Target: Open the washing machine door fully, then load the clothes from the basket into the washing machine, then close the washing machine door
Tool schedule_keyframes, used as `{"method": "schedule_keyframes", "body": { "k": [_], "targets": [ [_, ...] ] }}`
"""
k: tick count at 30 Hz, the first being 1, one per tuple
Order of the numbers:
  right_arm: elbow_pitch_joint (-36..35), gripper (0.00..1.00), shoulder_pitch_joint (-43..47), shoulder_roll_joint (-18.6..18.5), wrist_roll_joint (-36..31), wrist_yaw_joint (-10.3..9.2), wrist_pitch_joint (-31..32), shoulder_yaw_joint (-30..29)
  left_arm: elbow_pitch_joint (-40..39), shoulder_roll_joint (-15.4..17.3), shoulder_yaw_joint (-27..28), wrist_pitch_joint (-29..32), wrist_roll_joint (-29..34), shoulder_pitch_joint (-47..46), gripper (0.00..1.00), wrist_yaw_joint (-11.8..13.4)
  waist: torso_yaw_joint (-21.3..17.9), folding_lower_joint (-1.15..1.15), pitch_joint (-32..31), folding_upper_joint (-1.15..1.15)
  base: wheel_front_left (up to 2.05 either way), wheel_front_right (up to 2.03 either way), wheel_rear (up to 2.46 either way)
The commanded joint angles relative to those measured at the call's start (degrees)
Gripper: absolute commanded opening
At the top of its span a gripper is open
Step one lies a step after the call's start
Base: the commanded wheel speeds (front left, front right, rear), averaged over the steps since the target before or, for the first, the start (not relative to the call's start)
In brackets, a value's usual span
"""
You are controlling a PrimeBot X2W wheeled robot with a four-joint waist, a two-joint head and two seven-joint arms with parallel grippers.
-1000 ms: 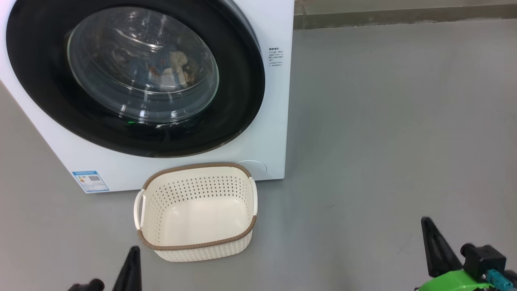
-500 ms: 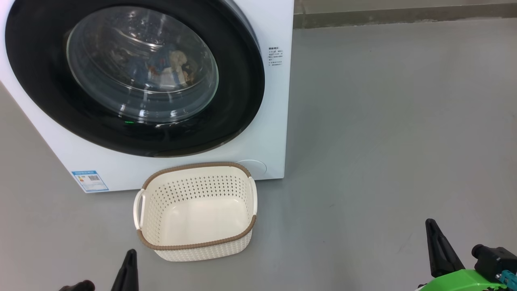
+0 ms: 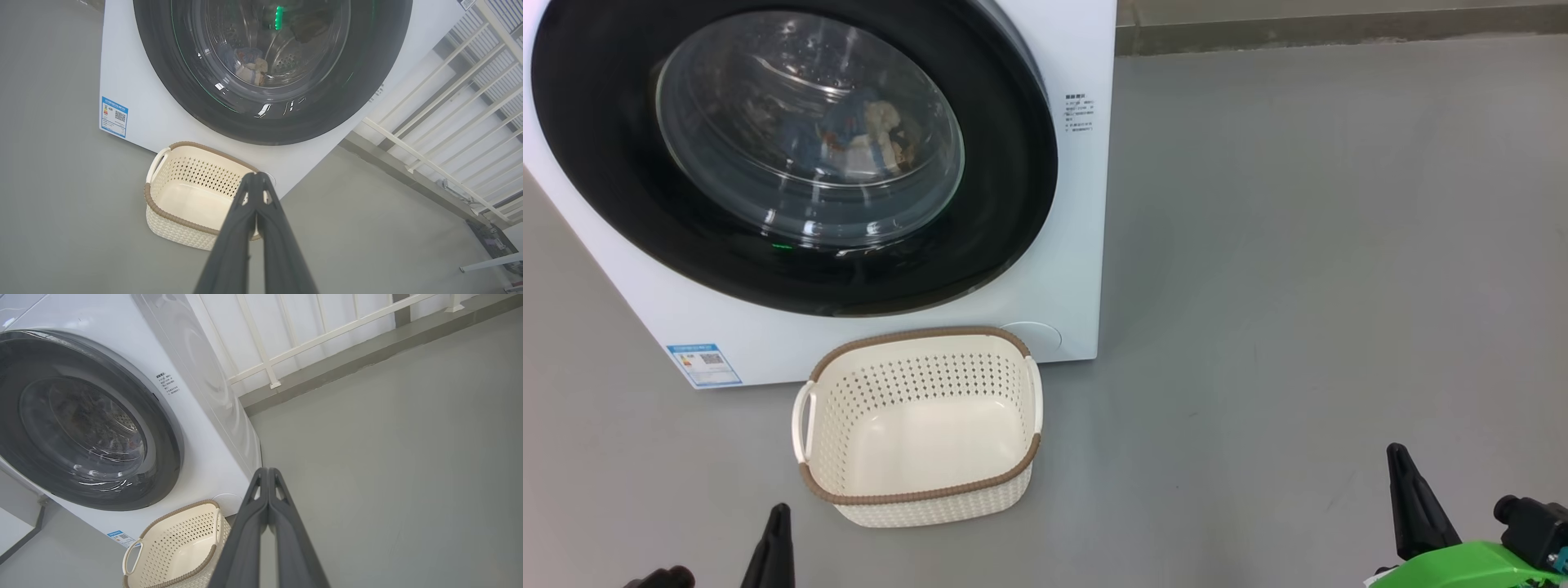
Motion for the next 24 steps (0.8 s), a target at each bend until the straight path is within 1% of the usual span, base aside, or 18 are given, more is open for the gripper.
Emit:
{"method": "schedule_keyframes", "body": {
  "k": [1, 24],
  "targets": [
    [-1.28, 0.00, -2.27, -0.49, 1.92, -0.09, 0.43, 0.62, -1.11, 0.81, 1.02, 0.40, -1.52, -2.59, 0.00, -0.04, 0.00, -0.01, 0.01, 0.00, 0.00, 0.00, 0.00],
    [-0.94, 0.00, -3.18, -0.63, 17.44, -0.15, 4.16, 1.24, -0.56, 0.93, 2.59, 4.00, -14.29, -4.17, 0.00, -0.07, -0.08, -0.01, 0.24, 0.00, 0.00, 0.00, 0.00]
  ]
}}
